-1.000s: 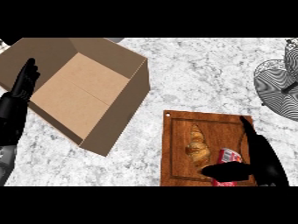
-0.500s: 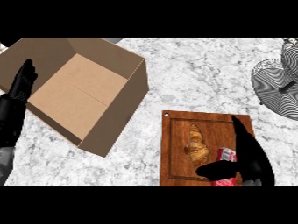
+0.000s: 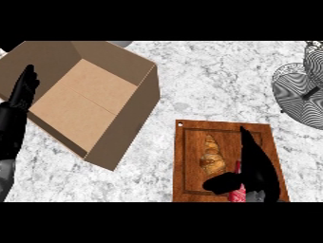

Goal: Pick the croissant from the cutting board and place it in the tiered basket

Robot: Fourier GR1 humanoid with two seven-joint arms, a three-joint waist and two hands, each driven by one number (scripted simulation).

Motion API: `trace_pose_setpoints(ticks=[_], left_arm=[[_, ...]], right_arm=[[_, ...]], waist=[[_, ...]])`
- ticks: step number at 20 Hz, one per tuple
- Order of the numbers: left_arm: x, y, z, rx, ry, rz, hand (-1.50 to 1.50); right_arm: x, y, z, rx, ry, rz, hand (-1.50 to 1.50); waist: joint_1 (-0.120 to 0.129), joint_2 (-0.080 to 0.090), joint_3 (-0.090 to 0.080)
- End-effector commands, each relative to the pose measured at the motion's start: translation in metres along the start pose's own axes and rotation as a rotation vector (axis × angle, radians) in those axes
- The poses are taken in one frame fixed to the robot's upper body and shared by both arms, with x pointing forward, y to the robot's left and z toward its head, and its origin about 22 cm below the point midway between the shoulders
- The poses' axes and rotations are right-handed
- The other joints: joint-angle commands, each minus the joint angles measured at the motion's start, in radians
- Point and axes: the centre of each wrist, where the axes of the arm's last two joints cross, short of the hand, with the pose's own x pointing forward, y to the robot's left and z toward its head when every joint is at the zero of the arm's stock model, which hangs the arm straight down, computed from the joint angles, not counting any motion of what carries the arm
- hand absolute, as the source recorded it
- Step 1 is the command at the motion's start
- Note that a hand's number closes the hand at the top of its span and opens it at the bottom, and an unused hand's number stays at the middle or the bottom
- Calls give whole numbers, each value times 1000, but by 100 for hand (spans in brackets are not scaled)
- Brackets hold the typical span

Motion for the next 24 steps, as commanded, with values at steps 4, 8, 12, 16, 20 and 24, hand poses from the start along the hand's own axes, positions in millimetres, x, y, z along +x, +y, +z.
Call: trace_pose_setpoints(ticks=[4,8,12,16,20,24], left_arm=[[-37,-10,17,-14,166,-16,0],[-38,-6,15,-30,187,0,0],[-33,-12,17,-33,160,-17,0],[-33,-14,4,-22,162,-17,0],[-35,-10,7,-23,162,-10,0],[-40,-12,14,-36,167,0,0]], right_arm=[[17,10,-1,24,214,2,-150],[12,25,0,21,224,-1,-150],[4,22,-3,49,231,19,-150],[14,22,-9,73,211,1,-150],[19,17,-16,76,207,-8,-150],[7,34,-34,131,252,-8,-150]], waist=[[2,19,-22],[-1,18,-22],[-3,16,-21],[-6,21,-21],[-1,19,-21],[9,23,-21]])
